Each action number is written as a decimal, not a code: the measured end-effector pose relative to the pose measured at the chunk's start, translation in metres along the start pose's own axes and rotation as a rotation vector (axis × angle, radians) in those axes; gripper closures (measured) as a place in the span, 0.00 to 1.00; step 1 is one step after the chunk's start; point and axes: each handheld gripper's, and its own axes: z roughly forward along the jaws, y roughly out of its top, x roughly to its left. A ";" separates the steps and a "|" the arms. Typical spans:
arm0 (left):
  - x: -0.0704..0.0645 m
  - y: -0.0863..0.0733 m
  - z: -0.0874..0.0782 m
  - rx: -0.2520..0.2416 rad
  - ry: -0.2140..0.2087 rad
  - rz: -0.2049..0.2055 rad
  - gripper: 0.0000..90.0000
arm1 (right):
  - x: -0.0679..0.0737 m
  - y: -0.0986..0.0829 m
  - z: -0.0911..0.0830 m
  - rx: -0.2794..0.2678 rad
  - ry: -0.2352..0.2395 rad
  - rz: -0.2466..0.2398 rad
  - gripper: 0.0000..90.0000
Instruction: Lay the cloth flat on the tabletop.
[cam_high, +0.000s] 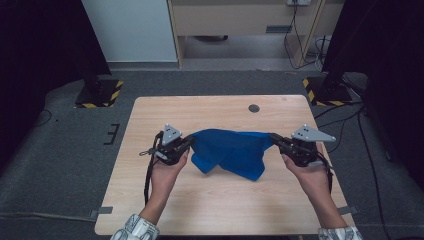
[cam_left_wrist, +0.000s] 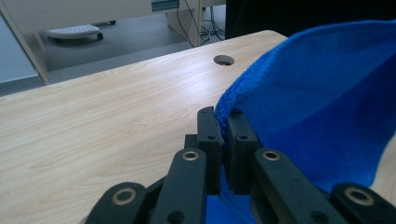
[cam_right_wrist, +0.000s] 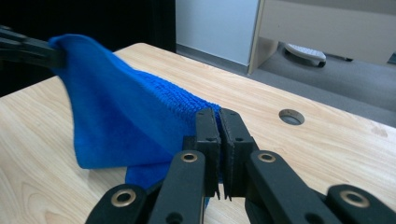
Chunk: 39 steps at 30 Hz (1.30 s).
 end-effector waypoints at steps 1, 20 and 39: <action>-0.001 0.000 -0.003 -0.001 0.000 0.001 0.96 | -0.001 -0.001 0.001 0.002 -0.001 0.004 0.97; -0.037 0.040 -0.072 -0.126 -0.027 0.069 0.96 | 0.016 0.028 -0.060 -0.100 0.022 -0.060 0.97; 0.023 0.023 0.043 0.027 0.015 -0.012 0.96 | -0.042 -0.008 0.053 0.105 -0.016 0.008 0.97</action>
